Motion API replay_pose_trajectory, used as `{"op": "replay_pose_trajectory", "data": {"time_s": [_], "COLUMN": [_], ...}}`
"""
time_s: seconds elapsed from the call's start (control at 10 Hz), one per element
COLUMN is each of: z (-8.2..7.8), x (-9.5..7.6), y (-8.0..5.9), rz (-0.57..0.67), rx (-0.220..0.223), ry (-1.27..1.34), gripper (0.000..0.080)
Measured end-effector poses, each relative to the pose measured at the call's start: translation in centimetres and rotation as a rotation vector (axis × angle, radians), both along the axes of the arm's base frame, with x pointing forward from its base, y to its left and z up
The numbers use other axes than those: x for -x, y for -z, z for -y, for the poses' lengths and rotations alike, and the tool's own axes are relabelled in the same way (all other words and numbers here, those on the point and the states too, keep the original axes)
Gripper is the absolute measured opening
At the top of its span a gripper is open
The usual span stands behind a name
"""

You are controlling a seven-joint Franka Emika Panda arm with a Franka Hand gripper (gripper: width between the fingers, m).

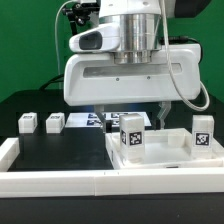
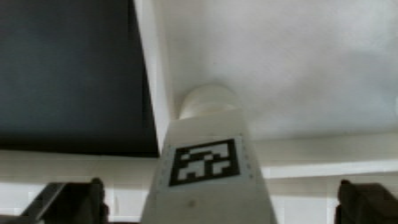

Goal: Assemble square table

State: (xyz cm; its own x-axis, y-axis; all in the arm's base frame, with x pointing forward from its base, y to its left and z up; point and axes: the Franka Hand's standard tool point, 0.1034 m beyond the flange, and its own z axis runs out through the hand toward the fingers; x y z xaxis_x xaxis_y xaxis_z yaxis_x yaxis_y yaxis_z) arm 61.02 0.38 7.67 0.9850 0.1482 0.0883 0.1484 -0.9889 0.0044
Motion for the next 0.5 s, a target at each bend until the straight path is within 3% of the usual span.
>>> {"op": "replay_pose_trajectory", "data": {"time_s": [0.1, 0.3, 0.4, 0.5], "z": [0.09, 0.09, 0.09, 0.09], "x": [-0.01, 0.00, 0.00, 0.00], "y": [-0.02, -0.01, 0.00, 0.00], "rz": [0.000, 0.000, 0.000, 0.000], "rx": [0.001, 0.000, 0.000, 0.000], "ry": [-0.008, -0.006, -0.006, -0.006], "gripper": [0.0649, 0.0393, 0.0393, 0.0289]}}
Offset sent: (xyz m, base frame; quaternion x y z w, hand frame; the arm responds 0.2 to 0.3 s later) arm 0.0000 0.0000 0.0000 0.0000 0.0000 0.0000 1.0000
